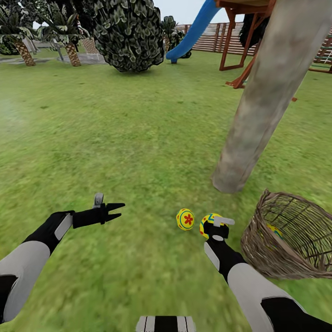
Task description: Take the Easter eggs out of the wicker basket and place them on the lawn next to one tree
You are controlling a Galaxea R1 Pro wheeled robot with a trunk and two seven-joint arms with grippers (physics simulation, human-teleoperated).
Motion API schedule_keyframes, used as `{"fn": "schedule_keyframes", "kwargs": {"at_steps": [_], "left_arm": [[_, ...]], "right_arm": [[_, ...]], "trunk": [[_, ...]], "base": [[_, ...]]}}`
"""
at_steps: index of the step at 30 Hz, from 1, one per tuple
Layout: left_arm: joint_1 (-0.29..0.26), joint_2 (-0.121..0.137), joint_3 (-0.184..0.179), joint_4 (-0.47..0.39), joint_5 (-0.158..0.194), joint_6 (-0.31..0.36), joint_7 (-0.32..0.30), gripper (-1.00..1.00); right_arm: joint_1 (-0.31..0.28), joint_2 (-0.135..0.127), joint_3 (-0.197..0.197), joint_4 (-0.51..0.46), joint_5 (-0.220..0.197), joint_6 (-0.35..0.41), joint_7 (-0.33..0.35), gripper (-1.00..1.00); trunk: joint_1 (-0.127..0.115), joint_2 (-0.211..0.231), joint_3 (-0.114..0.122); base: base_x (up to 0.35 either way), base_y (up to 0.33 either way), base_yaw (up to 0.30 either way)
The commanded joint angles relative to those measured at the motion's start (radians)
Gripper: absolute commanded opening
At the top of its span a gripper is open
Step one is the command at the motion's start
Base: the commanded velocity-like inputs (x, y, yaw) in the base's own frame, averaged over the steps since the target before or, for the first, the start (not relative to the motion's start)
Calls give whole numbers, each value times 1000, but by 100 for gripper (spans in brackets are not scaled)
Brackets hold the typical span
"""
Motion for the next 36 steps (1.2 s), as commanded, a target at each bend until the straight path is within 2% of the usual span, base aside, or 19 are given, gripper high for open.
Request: {"fn": "schedule_keyframes", "kwargs": {"at_steps": [1, 9, 14, 31, 36], "left_arm": [[0, 1, 0, 1, 3, 7, -2, 100], [0, 2, 0, 24, 3, 7, -2, 100], [0, -1, 0, 29, 2, 5, 1, 100], [0, 0, 0, 41, 4, 6, -2, 100], [0, 0, 0, 39, 6, 5, -3, 100]], "right_arm": [[-1, -1, 4, 1, -9, -6, -4, -100], [-1, -1, 4, 1, -9, -6, -5, -100], [-1, -8, 4, 2, -9, -6, -5, -100], [-1, -9, 3, 3, -9, -6, -5, -100], [-1, -9, 3, 3, -9, -6, -5, -100]], "trunk": [[0, 0, -1], [0, 0, -1], [0, 0, -1], [0, 0, -1], [2, -2, -20]], "base": [[0, 0, 0], [3, 0, 0], [91, 0, 0], [122, -9, 0], [1, 0, 0]]}}
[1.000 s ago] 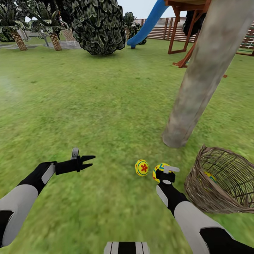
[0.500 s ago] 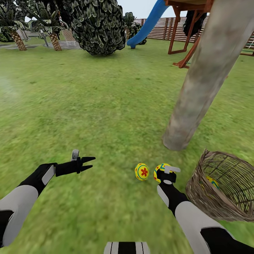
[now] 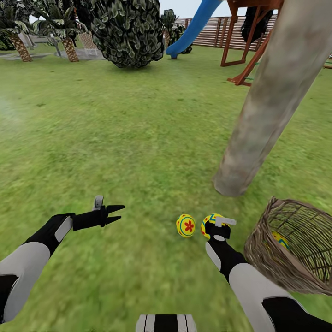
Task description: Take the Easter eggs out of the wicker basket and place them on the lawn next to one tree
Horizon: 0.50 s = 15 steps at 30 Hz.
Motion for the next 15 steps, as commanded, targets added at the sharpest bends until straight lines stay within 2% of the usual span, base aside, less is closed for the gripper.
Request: {"fn": "schedule_keyframes", "kwargs": {"at_steps": [1, 10, 15], "left_arm": [[0, 1, 0, 0, 3, 7, -2, 100], [0, -2, 0, 0, 1, 7, 1, 100], [0, -2, -1, 0, 1, 6, 1, 100]], "right_arm": [[-1, 0, 4, 1, -9, -6, -3, -100], [-1, -1, 4, 1, -9, -6, -3, -100], [-1, -17, 4, 1, -9, -6, -3, -100]], "trunk": [[0, -1, -5], [4, -3, -39], [4, -3, -39]], "base": [[0, 0, 0], [0, 0, 0], [0, 0, 0]]}}
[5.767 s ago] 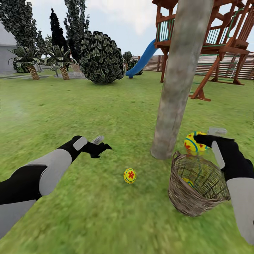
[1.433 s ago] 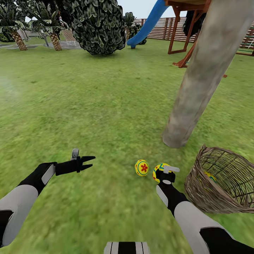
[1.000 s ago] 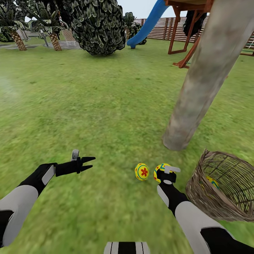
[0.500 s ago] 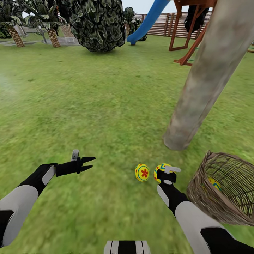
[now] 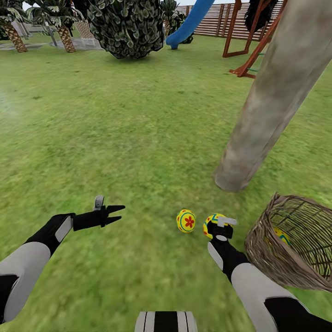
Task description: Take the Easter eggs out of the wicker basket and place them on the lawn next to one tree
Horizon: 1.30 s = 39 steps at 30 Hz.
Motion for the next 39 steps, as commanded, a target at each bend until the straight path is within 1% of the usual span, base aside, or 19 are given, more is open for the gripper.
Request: {"fn": "schedule_keyframes", "kwargs": {"at_steps": [1, 5, 15, 21, 39], "left_arm": [[0, 0, 0, 1, 2, 7, -2, 100], [0, -1, -1, 2, 1, 6, 0, 100], [0, -3, -2, 4, 2, 7, 0, 100], [0, -4, -3, 1, 2, 7, -7, 100], [0, -6, -6, 0, 2, -2, -6, 100]], "right_arm": [[-1, -1, 4, 1, -9, -6, -3, -100], [-1, -2, 4, 1, -9, -6, -3, -100], [-1, -3, 5, 1, -9, -6, -3, -100], [-1, -3, 3, 0, -9, -4, -3, -100], [-1, -2, 9, -1, -9, -5, -3, -100]], "trunk": [[0, 0, -1], [0, 0, -1], [0, 0, -1], [0, 0, -1], [8, -4, -70]], "base": [[0, 0, 0], [10, 0, 0], [108, 0, 0], [8, 0, 0], [0, 0, 0]]}}
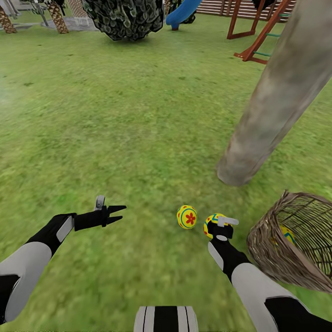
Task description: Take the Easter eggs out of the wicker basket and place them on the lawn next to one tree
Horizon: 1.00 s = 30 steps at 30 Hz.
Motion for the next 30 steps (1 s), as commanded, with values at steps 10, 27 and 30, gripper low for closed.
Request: {"fn": "schedule_keyframes", "kwargs": {"at_steps": [10, 27, 30], "left_arm": [[0, 0, -2, 11, 3, -39, -3, 100], [0, -15, -9, 23, 3, -56, -2, 100], [0, -15, -9, 23, 3, -56, 0, 100]], "right_arm": [[-1, -1, 5, 1, -9, -6, -4, -100], [-1, -1, 5, 1, -9, -6, -4, -100], [-1, -1, 5, 1, -9, -6, -3, -100]], "trunk": [[0, 0, -1], [1, -1, -12], [2, -2, -24]], "base": [[0, 0, 0], [85, 0, 0], [0, 0, 0]]}}
